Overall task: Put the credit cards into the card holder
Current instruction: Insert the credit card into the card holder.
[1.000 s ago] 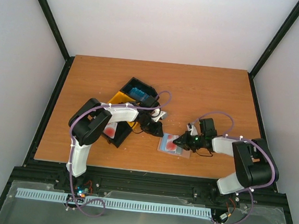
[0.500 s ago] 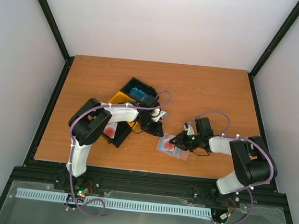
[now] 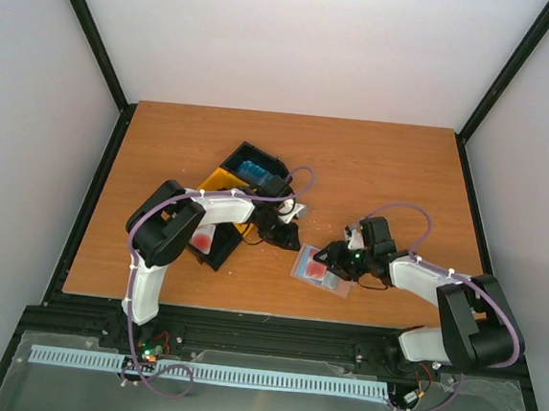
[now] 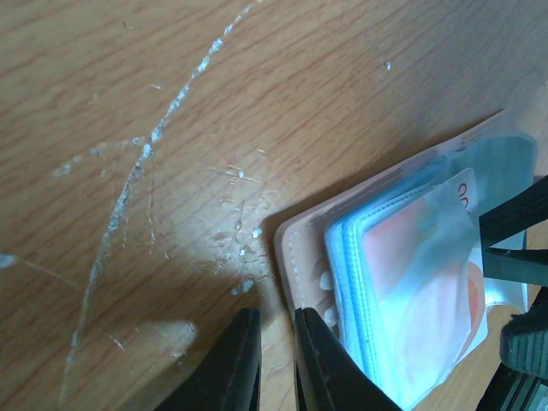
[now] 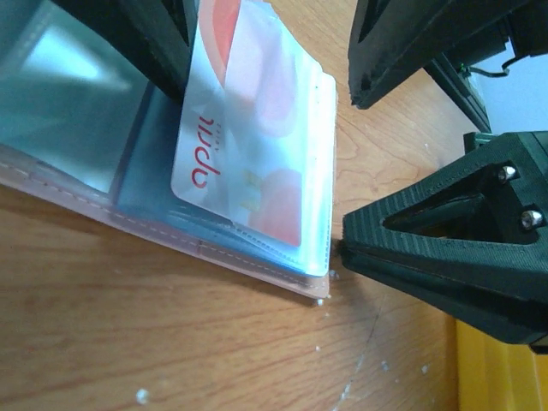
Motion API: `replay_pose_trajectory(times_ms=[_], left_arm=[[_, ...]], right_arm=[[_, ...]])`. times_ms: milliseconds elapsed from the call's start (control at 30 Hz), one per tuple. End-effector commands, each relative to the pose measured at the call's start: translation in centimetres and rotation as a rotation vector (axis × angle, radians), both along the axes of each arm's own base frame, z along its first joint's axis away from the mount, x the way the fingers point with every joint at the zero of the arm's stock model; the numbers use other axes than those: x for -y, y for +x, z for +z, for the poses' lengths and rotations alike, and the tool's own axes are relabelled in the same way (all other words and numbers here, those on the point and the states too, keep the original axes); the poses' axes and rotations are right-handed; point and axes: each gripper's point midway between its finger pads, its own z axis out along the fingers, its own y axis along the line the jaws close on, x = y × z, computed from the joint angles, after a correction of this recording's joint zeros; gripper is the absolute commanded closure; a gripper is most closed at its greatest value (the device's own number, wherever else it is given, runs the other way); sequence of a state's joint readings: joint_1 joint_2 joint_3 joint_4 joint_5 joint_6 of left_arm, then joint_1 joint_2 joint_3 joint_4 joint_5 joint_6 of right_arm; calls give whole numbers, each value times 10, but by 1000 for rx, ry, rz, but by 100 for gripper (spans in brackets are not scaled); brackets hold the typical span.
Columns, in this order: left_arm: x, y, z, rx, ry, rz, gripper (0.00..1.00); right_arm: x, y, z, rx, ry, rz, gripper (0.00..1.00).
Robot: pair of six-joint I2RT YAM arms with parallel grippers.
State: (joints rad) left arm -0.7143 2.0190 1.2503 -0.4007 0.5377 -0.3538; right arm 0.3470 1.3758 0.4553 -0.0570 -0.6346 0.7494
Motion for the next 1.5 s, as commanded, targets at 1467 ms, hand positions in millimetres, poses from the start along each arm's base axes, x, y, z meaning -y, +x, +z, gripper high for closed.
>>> replay_pose_trajectory(times_ms=[1467], left_arm=[[-16, -46, -11, -78, 2, -15, 85]], right_arm=[[-60, -4, -5, -282, -293, 22, 44]])
